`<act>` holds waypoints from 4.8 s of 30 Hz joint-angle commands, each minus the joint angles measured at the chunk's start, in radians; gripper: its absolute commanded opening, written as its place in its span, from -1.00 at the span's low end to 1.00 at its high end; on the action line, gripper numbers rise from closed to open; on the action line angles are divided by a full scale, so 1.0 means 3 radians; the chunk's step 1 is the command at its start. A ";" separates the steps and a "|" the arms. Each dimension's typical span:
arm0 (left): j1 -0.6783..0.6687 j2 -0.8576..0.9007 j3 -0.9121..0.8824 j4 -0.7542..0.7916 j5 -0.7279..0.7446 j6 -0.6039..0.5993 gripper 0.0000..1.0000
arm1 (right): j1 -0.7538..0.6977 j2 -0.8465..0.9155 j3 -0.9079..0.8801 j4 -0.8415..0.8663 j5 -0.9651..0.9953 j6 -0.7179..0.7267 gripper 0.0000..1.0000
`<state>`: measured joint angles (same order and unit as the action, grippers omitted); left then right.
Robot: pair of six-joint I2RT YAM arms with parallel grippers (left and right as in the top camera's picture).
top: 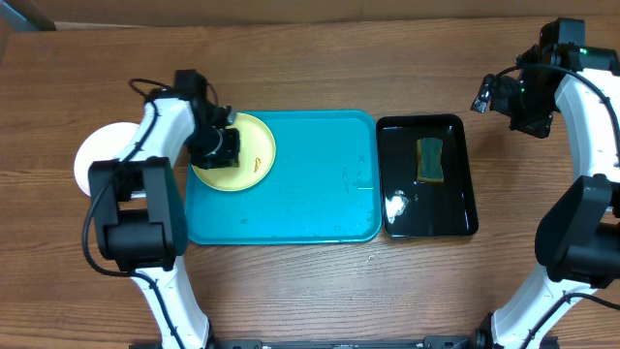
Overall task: Clean dirty plates on tray and stack at the side
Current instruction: 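Drag the yellow plate toward tray center and grip its rim, left gripper, then lower the right gripper into the black tray and grasp the sponge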
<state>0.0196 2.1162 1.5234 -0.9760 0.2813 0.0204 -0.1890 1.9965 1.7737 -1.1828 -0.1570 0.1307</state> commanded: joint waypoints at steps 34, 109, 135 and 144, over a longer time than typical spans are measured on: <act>0.0183 0.0277 0.0603 0.0223 -0.1109 0.0198 -0.27 | -0.0006 -0.0052 0.0033 0.0009 -0.0001 0.0013 1.00; -0.0512 0.0327 0.0266 -0.0434 -0.0757 -0.1097 -0.90 | 0.0969 -0.0052 -0.0294 -0.0632 0.0552 0.0161 0.73; -0.0591 0.0327 0.0266 -0.0608 -0.0900 -0.1015 -0.70 | 0.1191 -0.0072 -0.1287 0.0328 0.0868 0.0351 -0.13; -0.0591 0.0327 0.0266 -0.0607 -0.0902 -0.1015 -0.66 | 0.1190 -0.0071 -0.1150 0.0436 0.0870 0.0351 0.52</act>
<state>-0.1513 2.1887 1.6276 -1.1599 0.0563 -0.2859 0.1707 1.9812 1.4239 -1.0813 0.0944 0.2356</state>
